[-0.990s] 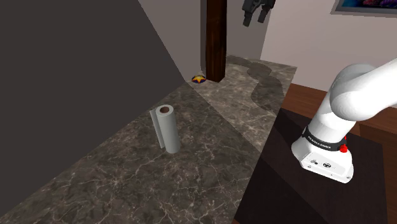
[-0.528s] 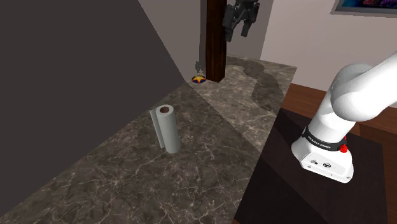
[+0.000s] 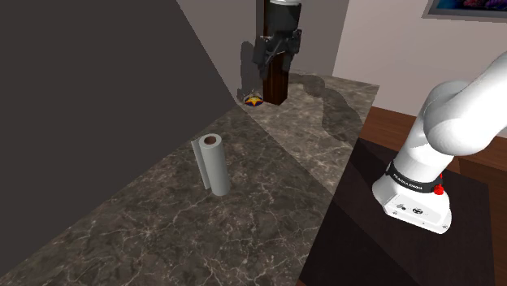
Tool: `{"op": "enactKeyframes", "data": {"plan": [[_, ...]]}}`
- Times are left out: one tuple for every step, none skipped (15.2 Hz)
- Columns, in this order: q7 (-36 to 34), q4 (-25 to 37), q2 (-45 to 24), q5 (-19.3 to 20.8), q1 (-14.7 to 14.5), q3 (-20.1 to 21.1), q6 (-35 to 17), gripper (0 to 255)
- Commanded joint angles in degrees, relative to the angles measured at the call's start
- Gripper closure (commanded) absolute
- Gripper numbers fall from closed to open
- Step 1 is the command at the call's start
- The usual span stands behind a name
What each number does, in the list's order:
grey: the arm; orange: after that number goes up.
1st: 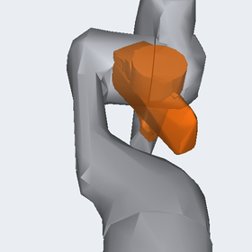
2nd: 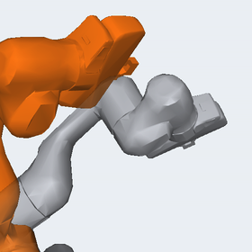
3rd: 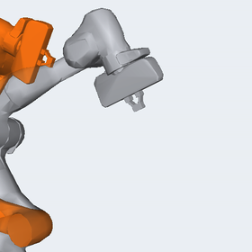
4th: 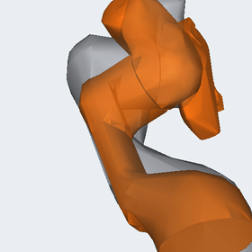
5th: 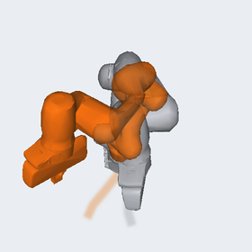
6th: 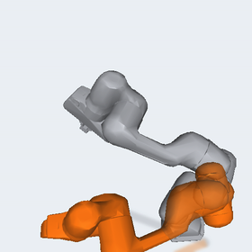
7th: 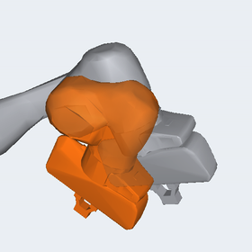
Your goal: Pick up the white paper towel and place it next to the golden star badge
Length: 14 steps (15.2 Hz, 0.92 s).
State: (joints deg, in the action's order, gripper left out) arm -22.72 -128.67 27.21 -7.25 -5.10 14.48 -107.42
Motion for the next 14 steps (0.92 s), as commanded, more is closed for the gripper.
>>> {"op": "enactKeyframes", "data": {"plan": [[-1.9, 1.1, -3.3, -0.3, -0.5, 1.9, -1.6, 0], [-2.9, 1.8, -4.8, -0.4, -0.8, 2.9, -2.3, 0], [-3.9, 2.5, -6.4, -0.4, -1.1, 3.8, -2.9, 0], [-4.9, 3.3, -8.1, -0.3, -1.3, 4.7, -3.5, 0], [-5.9, 4.1, -9.7, -0.2, -1.6, 5.6, -4.1, 0], [-7.0, 5.0, -11.5, 0.0, -1.8, 6.6, -4.7, 0], [-8.0, 5.9, -13.2, 0.3, -2.1, 7.4, -5.2, 0], [-9.1, 6.9, -15.0, 0.6, -2.4, 8.3, -5.7, 0], [-10.2, 8.0, -16.9, 1.0, -2.7, 9.1, -6.2, 0], [-11.4, 9.1, -18.8, 1.5, -3.0, 9.9, -6.6, 0], [-12.5, 10.2, -20.7, 2.0, -3.3, 10.7, -7.1, 0], [-13.7, 11.5, -22.7, 2.6, -3.7, 11.4, -7.4, 0], [-14.9, 12.7, -24.7, 3.3, -4.1, 12.1, -7.7, 0], [-16.0, 14.1, -26.8, 4.1, -4.6, 12.7, -8.0, 0]]}}
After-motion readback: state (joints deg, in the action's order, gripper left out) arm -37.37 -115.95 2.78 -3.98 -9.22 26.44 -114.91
